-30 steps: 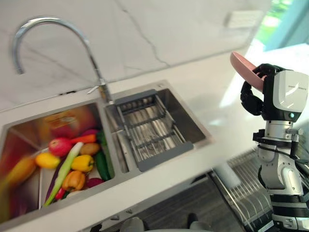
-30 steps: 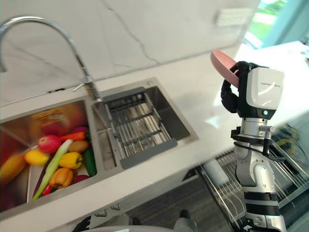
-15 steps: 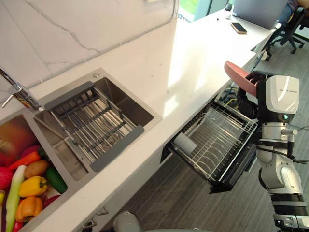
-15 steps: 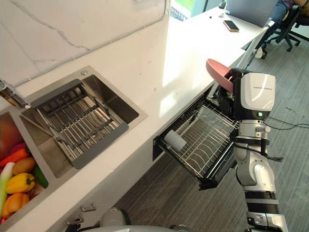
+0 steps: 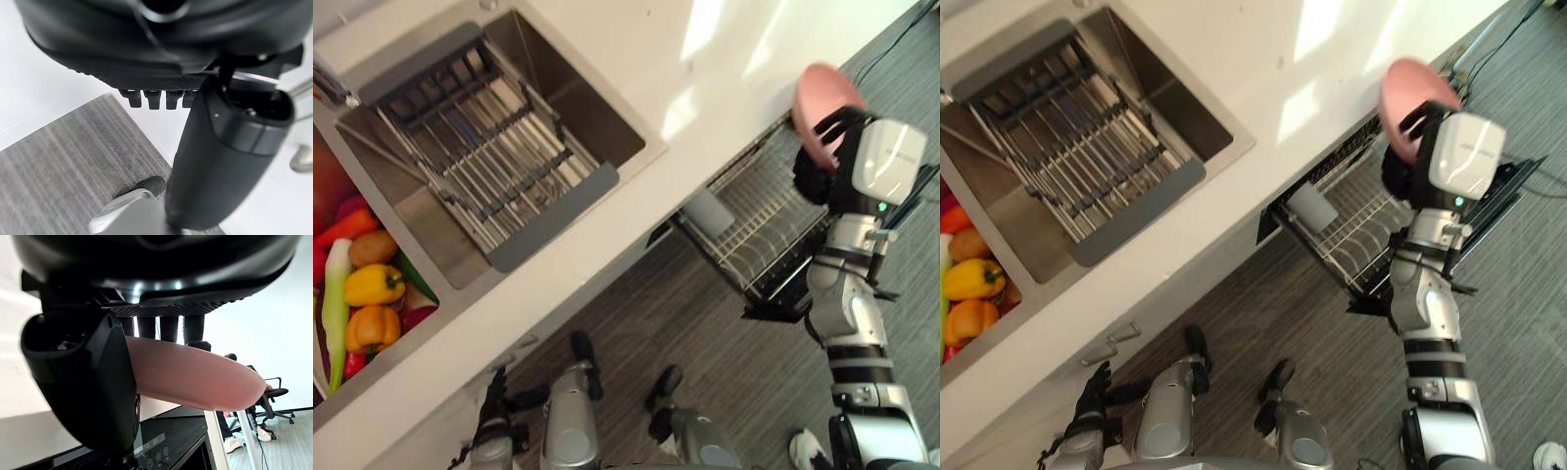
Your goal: Walk over to the sink, pick up the cup, carry it to the dishwasher, place the cup inside the dishwasher, then close the dishwasher door
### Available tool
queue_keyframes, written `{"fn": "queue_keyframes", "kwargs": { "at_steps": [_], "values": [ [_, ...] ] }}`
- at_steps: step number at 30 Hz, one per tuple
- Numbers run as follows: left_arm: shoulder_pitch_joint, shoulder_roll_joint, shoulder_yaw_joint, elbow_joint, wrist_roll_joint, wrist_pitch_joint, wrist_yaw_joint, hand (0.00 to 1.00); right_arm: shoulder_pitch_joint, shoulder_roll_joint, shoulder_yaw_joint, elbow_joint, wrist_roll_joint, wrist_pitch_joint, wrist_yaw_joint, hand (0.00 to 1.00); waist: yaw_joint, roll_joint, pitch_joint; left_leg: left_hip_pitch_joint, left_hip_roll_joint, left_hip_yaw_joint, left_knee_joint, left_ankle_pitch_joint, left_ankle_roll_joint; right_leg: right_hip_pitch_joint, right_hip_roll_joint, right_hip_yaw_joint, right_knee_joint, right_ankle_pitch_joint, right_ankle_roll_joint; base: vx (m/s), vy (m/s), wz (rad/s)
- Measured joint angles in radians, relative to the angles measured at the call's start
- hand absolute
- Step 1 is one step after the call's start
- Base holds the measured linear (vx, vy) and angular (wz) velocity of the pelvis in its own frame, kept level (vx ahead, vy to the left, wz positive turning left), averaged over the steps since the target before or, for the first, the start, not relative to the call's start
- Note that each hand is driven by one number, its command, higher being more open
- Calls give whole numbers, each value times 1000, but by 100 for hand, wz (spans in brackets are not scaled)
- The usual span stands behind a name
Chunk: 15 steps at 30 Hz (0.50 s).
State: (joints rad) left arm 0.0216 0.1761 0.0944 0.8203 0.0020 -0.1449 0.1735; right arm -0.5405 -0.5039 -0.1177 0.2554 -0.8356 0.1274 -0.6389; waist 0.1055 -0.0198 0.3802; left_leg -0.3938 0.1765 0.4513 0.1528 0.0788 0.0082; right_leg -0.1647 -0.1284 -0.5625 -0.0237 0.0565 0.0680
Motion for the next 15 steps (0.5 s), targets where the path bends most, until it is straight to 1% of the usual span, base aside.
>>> {"fn": "queue_keyframes", "kwargs": {
  "at_steps": [2, 3, 4, 6, 7, 8, 10, 11, 12, 15],
  "values": [
    [-38, -4, -56, -16, -2, -26, 2, 100, -58, -20, 1, 40, 45, 38, -25, 0, -1, 12, 20, -13, -27, 0, -40, 22, 13, -28, -12, 7, -17, 26, 3, -51, 130, -5],
    [-45, -6, -61, -18, -5, -23, 5, 100, -65, -28, 10, 52, 58, 45, -21, 0, -1, 14, 21, -19, -32, 0, -46, 26, 17, -36, -14, 9, -21, 33, 4, -11, 100, -6],
    [-46, -12, -63, -21, -10, -26, 9, 100, -72, -41, 26, 91, 67, 58, -11, 0, -1, 16, 22, -33, -40, 0, -51, 35, 29, -49, -17, 12, -33, 45, 5, 16, 83, -3],
    [-55, -24, -64, -27, -15, -33, 15, 100, -76, -55, 59, 166, 70, 68, 24, 0, 4, 25, 32, -50, -48, -3, -52, 41, 37, -65, -22, 13, -38, 52, 7, 26, 79, 0],
    [-72, -34, -64, -28, -21, -34, 16, 100, -75, -53, 89, 208, 76, 73, 37, 0, 11, 37, 43, -59, -53, -17, -51, 43, 40, -70, -24, 13, -43, 58, 6, 29, 40, 1],
    [-82, -38, -66, -29, -21, -34, 16, 100, -76, -49, 100, 221, 89, 76, 39, 0, 16, 43, 51, -62, -55, -29, -51, 44, 41, -71, -23, 12, -48, 61, 6, 36, 38, 2],
    [-99, -41, -88, -40, -21, -37, 19, 100, -76, -33, 107, 241, 112, 80, 41, 0, 26, 69, 68, -84, -59, -36, -50, 45, 43, -86, -21, 10, -60, 71, 5, 30, 29, 3],
    [-99, -41, -93, -43, -21, -38, 22, 100, -76, -33, 107, 241, 129, 81, 39, 0, 29, 71, 70, -87, -60, -38, -51, 45, 43, -89, -20, 10, -60, 71, 5, 44, 29, 2],
    [-99, -40, -96, -45, -21, -37, 25, 100, -78, -33, 105, 241, 171, 88, 19, 0, 29, 71, 70, -88, -62, -46, -52, 45, 43, -91, -20, 13, -60, 71, 4, 42, 26, 1],
    [-100, -40, -100, -45, -23, -36, 32, 100, -93, -36, 88, 240, 190, 100, -29, 0, 21, 72, 71, -89, -66, -54, -56, 45, 43, -93, -23, 30, -60, 71, 4, 34, 49, 2]
  ]
}}
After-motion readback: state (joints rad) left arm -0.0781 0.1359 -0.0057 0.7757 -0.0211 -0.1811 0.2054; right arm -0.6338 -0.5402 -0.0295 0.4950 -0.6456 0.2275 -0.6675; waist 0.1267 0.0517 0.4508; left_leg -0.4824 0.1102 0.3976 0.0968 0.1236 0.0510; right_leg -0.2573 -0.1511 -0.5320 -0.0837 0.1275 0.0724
